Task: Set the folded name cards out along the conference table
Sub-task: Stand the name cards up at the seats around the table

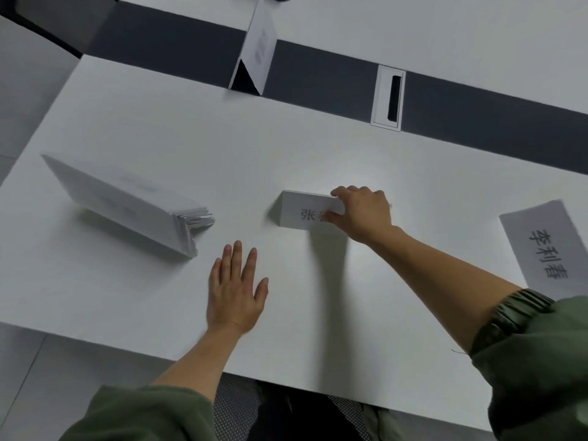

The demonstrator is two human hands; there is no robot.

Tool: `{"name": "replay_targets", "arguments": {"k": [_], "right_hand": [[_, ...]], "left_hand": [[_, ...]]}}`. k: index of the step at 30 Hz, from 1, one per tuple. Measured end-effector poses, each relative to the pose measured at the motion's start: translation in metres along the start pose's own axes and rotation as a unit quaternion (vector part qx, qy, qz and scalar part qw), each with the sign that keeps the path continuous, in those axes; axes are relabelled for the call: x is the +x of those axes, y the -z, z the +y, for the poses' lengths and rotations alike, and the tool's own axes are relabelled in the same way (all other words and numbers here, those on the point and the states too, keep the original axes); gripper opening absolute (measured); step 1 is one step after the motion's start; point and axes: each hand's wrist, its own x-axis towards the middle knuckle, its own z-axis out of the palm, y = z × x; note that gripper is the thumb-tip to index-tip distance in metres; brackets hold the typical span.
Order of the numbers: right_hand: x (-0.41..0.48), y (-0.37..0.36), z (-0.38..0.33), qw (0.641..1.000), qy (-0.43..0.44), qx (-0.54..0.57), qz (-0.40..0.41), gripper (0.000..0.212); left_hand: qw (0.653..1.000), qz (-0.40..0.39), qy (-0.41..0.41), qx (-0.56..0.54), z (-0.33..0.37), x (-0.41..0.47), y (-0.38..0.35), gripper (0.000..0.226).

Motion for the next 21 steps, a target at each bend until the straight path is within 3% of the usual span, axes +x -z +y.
{"name": "replay_targets", "arguments": {"k": [15,21], "right_hand": [[0.0126,-0.0023,-0.013,0.999,-0.028,0.013,0.017,0.053],[0.0051,0.0036,-0.0106,0.998,-0.033,0.031,0.033,0.074]], "left_hand": [[1.0,0.003,-0.001,-0.003,-0.0032,0.0008,-0.0019,0.067],[1.0,0.002,0.002,0.004,-0.0038,0.0017,-0.0038,0.068]]}}
